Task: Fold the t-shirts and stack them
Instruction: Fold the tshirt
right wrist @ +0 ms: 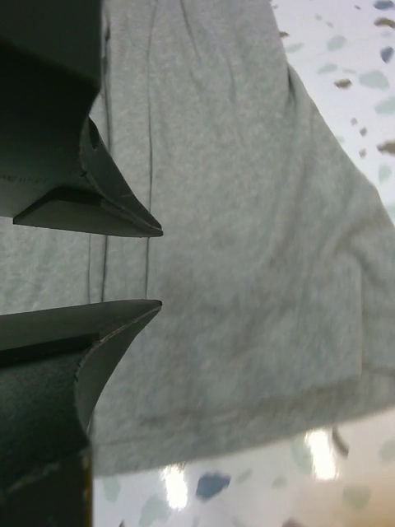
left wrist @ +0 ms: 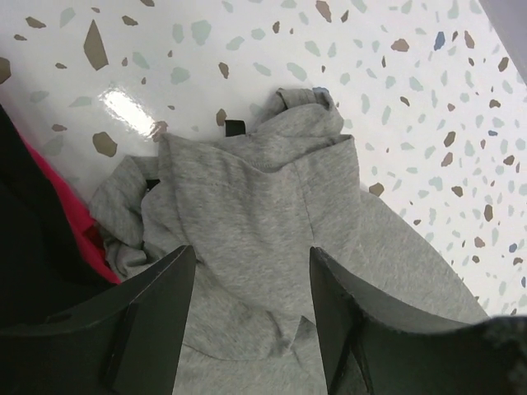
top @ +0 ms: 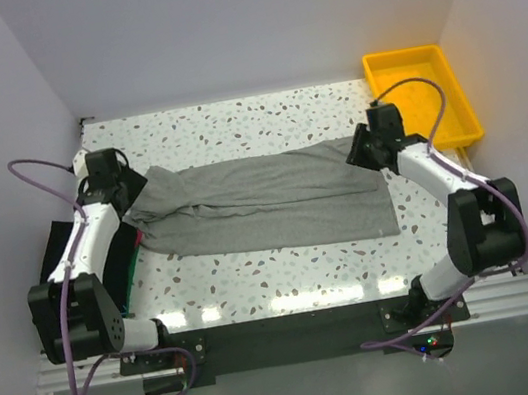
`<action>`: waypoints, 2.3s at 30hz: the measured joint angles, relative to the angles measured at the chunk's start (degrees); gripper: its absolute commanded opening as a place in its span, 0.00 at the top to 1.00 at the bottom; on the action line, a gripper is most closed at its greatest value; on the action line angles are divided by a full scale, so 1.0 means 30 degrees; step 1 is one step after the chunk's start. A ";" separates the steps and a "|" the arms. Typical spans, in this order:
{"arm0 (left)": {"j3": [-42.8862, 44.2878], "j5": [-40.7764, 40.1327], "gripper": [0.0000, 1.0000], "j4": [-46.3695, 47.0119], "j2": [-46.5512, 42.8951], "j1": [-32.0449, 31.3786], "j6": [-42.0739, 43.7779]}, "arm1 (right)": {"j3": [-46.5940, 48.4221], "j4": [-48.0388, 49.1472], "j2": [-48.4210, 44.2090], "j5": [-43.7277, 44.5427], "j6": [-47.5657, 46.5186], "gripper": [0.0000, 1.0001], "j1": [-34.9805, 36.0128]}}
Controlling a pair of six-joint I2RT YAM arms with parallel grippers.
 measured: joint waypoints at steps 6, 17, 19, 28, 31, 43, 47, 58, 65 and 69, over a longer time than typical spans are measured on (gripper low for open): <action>0.0211 -0.1362 0.42 -0.0270 -0.0168 -0.2718 -0.0255 | 0.3665 -0.1093 0.3308 0.0896 -0.1158 0.57 0.2710; 0.2127 -0.3483 0.44 -0.0772 0.5282 -0.8721 -0.2215 | 0.7446 -0.2798 0.8138 0.2426 -0.2346 0.57 0.3206; 0.2339 -0.3504 0.44 -0.0831 0.6244 -0.8837 -0.2273 | 0.7417 -0.2980 0.8378 0.2543 -0.2302 0.57 0.3206; 0.3096 -0.3942 0.45 -0.0896 0.8816 -0.8867 -0.2550 | 0.5581 -0.2739 0.8174 0.3344 -0.1137 0.57 0.3118; 0.3832 -0.4269 0.45 -0.0954 0.9449 -0.8837 -0.2528 | 0.4379 -0.1858 0.7410 0.3162 -0.0576 0.57 0.3096; 0.9384 -0.4393 0.48 -0.1392 1.3420 -0.7548 -0.0860 | -0.4772 0.2630 0.0510 -0.0240 0.4226 0.60 0.4524; 1.2896 -0.3789 0.48 -0.1683 1.5664 -0.7257 0.0969 | -0.6397 0.3446 -0.0838 -0.0568 0.6528 0.60 0.7847; 2.2797 0.4080 0.36 -0.0554 2.1959 -0.7198 0.6069 | -0.3453 0.5384 0.3089 -0.0481 1.0761 0.60 1.5817; 2.4553 0.9894 0.20 0.1960 2.3686 -0.7198 0.6572 | 0.0583 0.5391 0.6528 -0.0984 1.0193 0.60 1.6524; 2.4516 1.1715 0.12 0.2397 2.3737 -0.7198 0.6696 | 0.0918 0.4452 0.6426 -0.0947 0.9216 0.60 1.6524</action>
